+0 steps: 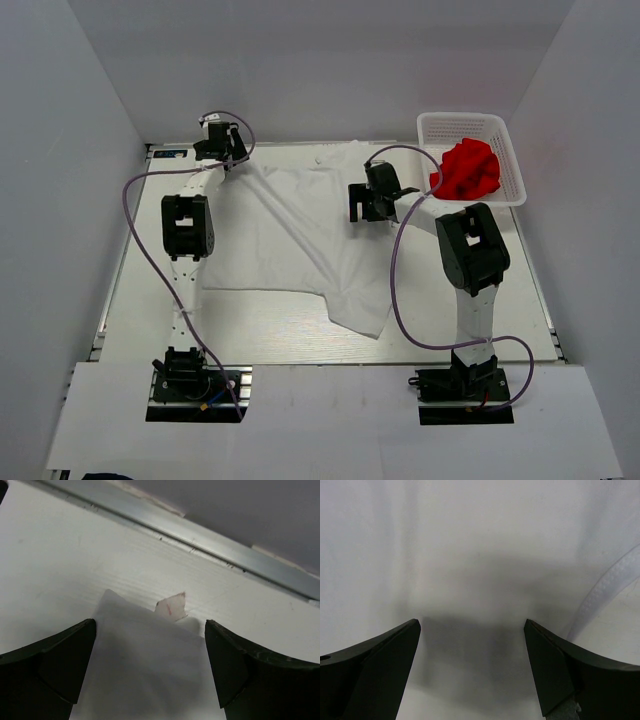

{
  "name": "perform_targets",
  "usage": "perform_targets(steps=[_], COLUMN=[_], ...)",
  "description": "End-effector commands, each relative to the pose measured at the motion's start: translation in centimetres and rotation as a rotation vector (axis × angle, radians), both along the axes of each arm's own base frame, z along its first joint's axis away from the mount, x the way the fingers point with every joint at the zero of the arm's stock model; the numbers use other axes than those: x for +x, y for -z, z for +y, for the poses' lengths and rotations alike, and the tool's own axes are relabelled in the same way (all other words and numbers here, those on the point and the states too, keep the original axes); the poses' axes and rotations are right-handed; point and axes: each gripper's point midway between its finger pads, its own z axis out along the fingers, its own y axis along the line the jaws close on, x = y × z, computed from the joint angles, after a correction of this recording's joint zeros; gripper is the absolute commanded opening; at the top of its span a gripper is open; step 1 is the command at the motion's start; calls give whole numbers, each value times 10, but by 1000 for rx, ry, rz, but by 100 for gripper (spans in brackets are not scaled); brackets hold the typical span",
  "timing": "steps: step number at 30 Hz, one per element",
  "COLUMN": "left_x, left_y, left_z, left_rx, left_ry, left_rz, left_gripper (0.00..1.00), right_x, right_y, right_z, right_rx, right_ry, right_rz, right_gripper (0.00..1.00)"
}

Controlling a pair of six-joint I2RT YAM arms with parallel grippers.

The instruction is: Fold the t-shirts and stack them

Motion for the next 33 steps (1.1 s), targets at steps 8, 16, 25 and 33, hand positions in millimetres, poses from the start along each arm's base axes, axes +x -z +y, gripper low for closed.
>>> perform_targets(steps=[8, 16, 25, 33], left_x=[44, 2, -196, -278], left_y=[-40, -185, -129, -127], left_z=[-13, -3, 27, -3], left_rx=[-13, 17, -56, -308], left_ry=[111, 76, -224, -238], left_rz=[-188, -286, 128, 5], left_gripper=[100, 100, 100, 100], right_x=[11, 23, -55, -90], right_y=[-7, -82, -67, -20], right_z=[5, 9, 2, -4], right_rx=[-5, 41, 149, 180], right_ry=[-69, -78, -50, 12], right_rz=[-29, -199, -48, 100], right_gripper=[90, 90, 90, 90])
